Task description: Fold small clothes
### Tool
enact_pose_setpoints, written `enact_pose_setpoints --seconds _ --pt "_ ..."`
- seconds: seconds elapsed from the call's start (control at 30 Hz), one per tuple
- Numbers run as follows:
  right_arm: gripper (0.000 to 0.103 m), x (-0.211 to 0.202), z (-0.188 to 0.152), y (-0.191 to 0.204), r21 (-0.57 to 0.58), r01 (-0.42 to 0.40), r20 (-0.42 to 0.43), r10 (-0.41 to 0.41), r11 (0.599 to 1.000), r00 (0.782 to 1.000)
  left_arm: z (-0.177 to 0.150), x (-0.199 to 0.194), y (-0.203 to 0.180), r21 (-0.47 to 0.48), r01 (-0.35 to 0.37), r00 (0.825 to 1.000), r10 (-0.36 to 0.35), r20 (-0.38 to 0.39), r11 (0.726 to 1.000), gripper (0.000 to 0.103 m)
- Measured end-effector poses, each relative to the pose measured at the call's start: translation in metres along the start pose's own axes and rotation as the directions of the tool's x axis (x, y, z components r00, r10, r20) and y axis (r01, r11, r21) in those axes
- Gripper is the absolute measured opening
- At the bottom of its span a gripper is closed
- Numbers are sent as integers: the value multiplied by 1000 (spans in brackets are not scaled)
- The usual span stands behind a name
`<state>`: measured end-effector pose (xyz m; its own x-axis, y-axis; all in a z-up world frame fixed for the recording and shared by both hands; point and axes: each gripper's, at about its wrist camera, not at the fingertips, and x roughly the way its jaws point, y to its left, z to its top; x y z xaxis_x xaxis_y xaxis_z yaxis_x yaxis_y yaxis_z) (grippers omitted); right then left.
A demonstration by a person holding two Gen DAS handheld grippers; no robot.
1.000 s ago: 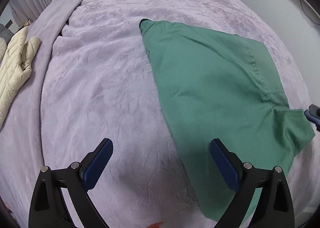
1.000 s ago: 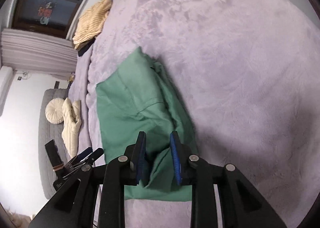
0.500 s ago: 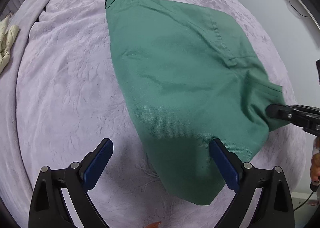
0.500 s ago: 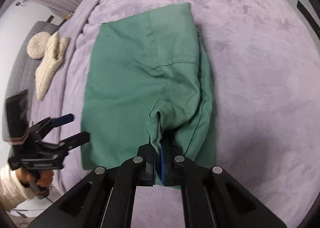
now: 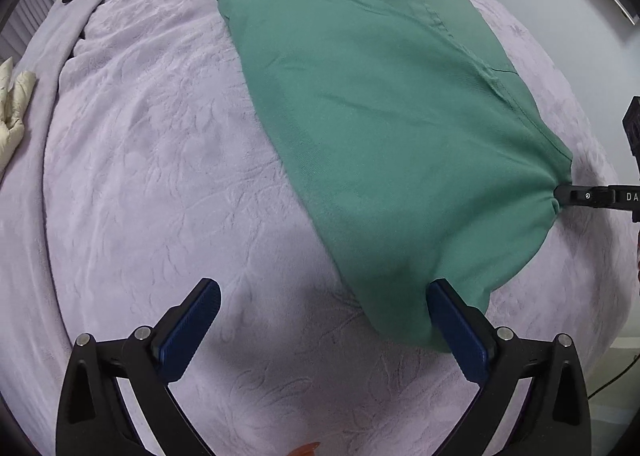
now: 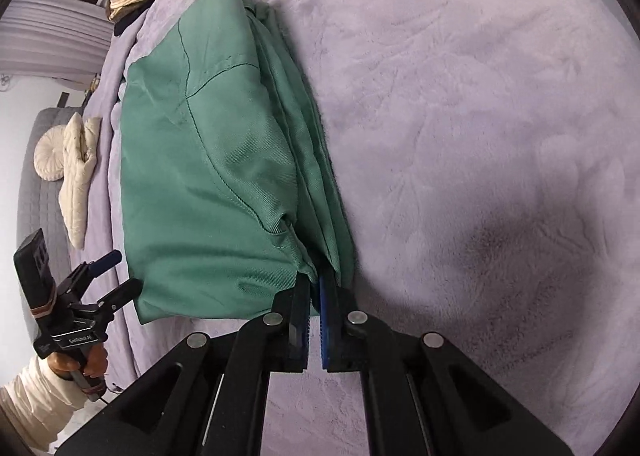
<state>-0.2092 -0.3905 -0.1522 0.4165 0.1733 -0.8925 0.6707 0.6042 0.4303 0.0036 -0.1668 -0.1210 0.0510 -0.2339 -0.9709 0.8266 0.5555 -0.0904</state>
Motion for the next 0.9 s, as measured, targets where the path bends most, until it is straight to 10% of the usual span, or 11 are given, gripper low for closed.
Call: enact_pose_setpoints --seconds 0.37,0.6,0.9 --pt "10 -69 27 67 -88 42 216 -22 995 976 26 -21 29 -157 -62 996 70 47 986 103" --pt "1 6 35 60 -85 163 91 -156 983 984 30 -5 18 -190 -100 995 103 4 977 103" --pt "1 -8 11 22 1 89 47 -89 996 995 29 -4 21 -187 -117 993 117 -14 975 103"
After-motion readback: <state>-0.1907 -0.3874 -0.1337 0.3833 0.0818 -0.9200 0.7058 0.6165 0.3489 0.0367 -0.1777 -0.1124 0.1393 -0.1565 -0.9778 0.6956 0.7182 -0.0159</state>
